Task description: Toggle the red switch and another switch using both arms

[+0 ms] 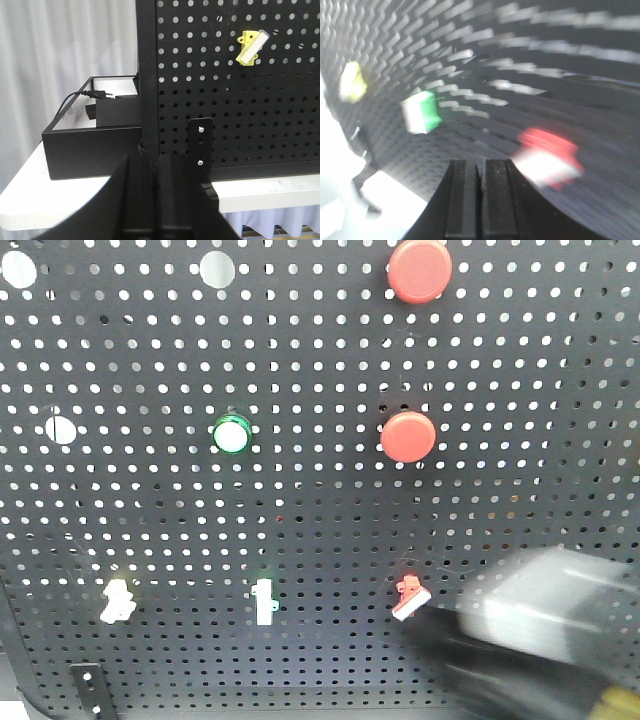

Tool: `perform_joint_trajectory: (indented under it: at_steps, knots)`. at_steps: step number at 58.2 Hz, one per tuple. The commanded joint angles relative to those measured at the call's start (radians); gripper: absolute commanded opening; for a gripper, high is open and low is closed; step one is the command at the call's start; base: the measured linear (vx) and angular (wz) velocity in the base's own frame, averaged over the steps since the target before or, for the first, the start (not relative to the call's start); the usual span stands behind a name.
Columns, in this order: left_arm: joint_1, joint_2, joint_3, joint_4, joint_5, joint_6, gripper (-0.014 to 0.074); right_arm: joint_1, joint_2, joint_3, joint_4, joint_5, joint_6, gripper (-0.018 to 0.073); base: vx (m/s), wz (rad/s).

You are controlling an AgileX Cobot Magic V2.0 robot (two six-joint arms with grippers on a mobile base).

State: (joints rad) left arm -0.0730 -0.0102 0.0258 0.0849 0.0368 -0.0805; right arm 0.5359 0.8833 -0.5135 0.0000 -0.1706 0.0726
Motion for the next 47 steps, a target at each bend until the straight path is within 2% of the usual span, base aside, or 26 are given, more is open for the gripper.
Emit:
perform_joint_trajectory:
  at_steps: [1,6,14,21,30,34,47]
  knots:
    - [0.002,-0.005,0.013,-0.011,-0.076,-0.001,0.0003,-0.092,-0.157,0.080,0.041,-0.078,-0.037,-0.0006,0.00,0.00]
    - [0.002,-0.005,0.013,-0.011,-0.076,-0.001,0.0003,-0.200,-0.319,0.184,0.012,-0.042,-0.035,-0.0006,0.00,0.00]
    - [0.002,-0.005,0.013,-0.011,-0.076,-0.001,0.0003,-0.378,-0.583,0.318,-0.101,0.084,-0.031,-0.0006,0.00,0.00]
    - [0.002,-0.005,0.013,-0.011,-0.076,-0.001,0.0003,-0.480,-0.761,0.421,-0.100,0.189,-0.025,-0.0006,0.00,0.00]
    - [0.002,-0.005,0.013,-0.011,-0.076,-0.001,0.0003,-0.550,-0.914,0.558,-0.050,0.179,-0.029,-0.0006,0.00,0.00]
    - [0.002,-0.008,0.013,-0.011,-0.074,-0.001,0.0003,-0.570,-0.899,0.546,-0.040,0.242,-0.038,-0.0006,0.00,0.00]
    - [0.002,-0.008,0.013,-0.011,-0.072,-0.001,0.0003,-0.586,-0.902,0.550,-0.036,0.244,-0.040,-0.0006,0.00,0.00]
